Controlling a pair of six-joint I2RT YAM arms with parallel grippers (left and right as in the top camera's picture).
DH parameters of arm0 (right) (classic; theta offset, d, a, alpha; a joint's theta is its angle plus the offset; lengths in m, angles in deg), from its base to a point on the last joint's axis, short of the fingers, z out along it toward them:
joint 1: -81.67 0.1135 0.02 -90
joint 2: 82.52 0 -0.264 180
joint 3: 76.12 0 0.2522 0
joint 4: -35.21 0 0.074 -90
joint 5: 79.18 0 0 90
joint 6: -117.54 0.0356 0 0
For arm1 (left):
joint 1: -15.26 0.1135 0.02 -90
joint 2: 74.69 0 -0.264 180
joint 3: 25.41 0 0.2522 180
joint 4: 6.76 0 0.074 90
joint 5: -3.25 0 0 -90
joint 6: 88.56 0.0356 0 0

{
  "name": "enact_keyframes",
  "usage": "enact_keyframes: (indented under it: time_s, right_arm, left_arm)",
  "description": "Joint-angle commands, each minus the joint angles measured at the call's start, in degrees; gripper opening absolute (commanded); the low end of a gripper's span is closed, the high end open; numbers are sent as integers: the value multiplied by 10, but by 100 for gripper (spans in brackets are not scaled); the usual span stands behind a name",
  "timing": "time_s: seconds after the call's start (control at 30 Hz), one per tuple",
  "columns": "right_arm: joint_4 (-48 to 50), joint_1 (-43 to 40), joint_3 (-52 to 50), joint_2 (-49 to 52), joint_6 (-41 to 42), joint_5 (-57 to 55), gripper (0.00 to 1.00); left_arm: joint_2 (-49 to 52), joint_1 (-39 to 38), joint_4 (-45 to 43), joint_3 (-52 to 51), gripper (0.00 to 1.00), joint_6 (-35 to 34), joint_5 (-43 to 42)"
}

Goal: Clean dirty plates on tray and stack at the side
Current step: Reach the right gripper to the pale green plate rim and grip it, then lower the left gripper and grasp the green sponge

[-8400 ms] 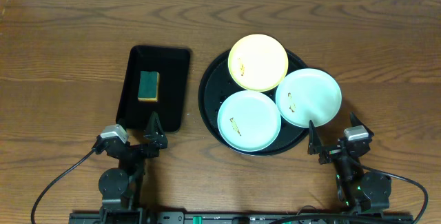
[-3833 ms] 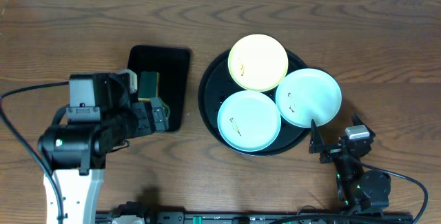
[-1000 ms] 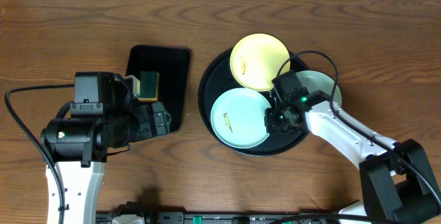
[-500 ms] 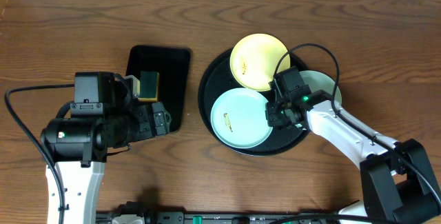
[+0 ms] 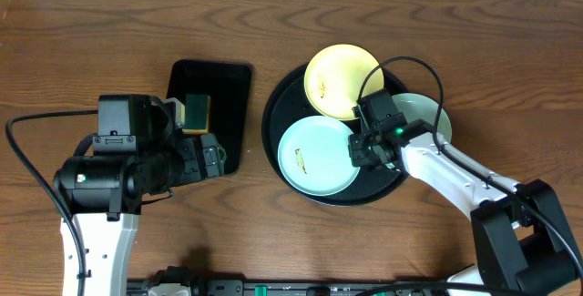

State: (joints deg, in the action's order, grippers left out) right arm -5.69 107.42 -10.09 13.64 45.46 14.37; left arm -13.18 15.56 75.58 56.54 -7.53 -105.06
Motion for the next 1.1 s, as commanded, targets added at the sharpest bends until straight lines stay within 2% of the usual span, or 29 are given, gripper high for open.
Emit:
enact_keyframes:
  time_s: [0.0,0.27,0.4,0.5,0.6,0.83,1.03,1.07]
  right_arm:
    - [-1,7,-1,4,-4,-38,2]
    - [-3,7,-2,4,-4,-48,2]
    - [-3,7,-4,4,-3,-46,20]
    - [9,7,-12,4,-3,-46,22]
    - [17,7,-18,4,-3,-46,19]
    - [19,9,-19,4,-3,-46,1]
    - [23,13,-19,4,-2,-46,1]
    - [23,13,-19,4,-2,-45,1]
  left_arm:
    - [2,-1,0,5,99,2,-1]
    - [2,-1,-3,5,99,2,-1]
    - [2,-1,-11,5,99,2,-1]
    - [3,-1,-18,5,99,2,-1]
    - [6,-1,-24,5,99,2,0]
    - [40,-1,-31,0,98,2,44]
    - [101,-1,-65,0,97,2,58]
    - [112,-1,-73,0,92,1,57]
